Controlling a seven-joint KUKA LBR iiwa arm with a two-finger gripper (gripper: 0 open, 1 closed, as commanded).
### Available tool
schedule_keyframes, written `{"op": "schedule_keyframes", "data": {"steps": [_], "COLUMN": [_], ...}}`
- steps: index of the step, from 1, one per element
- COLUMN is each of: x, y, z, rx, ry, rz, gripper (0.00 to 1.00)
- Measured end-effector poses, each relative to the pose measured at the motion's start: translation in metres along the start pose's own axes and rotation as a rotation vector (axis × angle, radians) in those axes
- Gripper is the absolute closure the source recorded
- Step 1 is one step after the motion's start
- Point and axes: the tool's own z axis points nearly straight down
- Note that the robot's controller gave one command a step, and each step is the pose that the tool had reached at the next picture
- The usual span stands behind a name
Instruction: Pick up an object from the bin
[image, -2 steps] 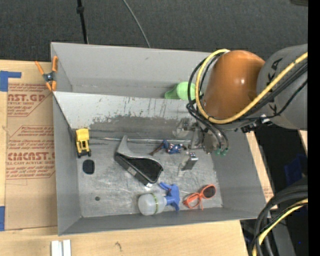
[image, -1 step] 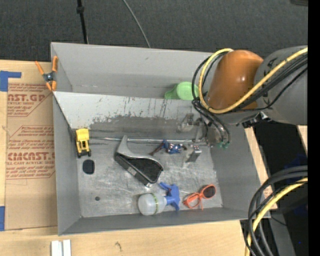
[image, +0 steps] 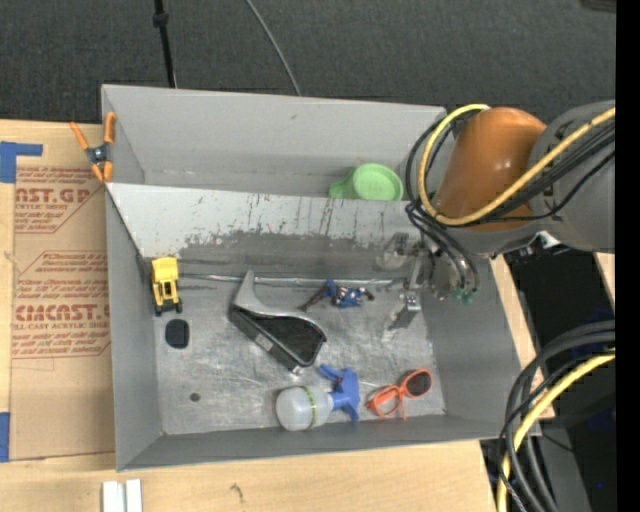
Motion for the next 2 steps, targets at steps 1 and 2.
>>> {"op": "schedule_keyframes", "data": {"steps": [1,2], "x": [-0.013,-0.015], "y": [-0.005,0.001], "z": [0.053,0.086], "rx": [0.000,0.001], "ry": [-0.006,-0.013], "rz": [-0.009,0.015], "gripper": [0.00,0.00]}}
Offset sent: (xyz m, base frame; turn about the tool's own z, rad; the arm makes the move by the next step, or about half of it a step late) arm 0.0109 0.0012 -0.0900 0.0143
